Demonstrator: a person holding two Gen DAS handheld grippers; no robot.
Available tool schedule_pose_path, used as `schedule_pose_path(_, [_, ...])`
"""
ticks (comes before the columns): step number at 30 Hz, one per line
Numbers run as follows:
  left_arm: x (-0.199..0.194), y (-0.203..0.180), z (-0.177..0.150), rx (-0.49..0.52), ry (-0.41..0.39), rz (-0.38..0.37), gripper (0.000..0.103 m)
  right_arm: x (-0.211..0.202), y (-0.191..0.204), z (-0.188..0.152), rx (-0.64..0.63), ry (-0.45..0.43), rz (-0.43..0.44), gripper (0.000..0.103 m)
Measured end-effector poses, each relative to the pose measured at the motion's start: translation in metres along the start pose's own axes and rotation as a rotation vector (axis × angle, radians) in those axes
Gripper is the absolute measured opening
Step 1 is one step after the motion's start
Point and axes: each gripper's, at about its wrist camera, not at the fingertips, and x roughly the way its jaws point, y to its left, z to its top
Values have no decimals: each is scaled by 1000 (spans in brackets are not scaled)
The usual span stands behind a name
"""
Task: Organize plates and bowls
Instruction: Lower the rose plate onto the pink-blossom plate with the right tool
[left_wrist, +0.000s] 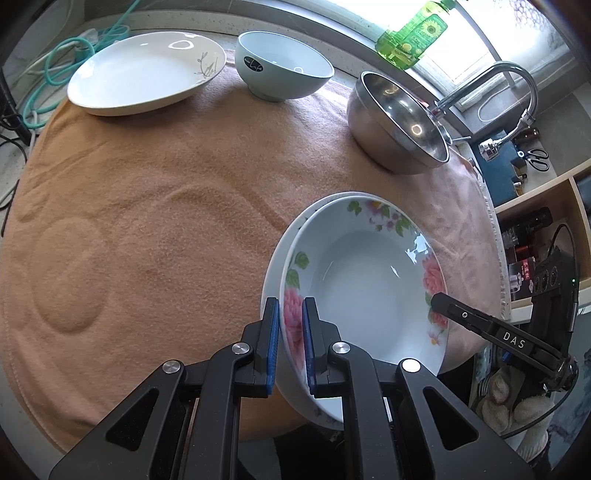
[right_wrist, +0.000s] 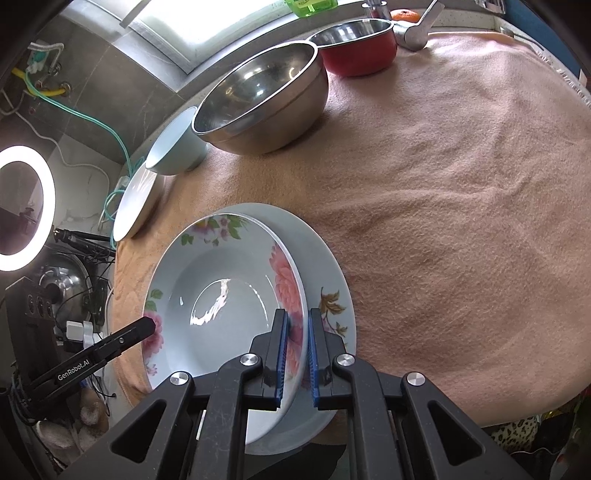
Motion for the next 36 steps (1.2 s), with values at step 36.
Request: schedule_pose_path(36, [-6,-2,-4,35,-6,-13,18,-4,5,-1,-30,-8,-36,21])
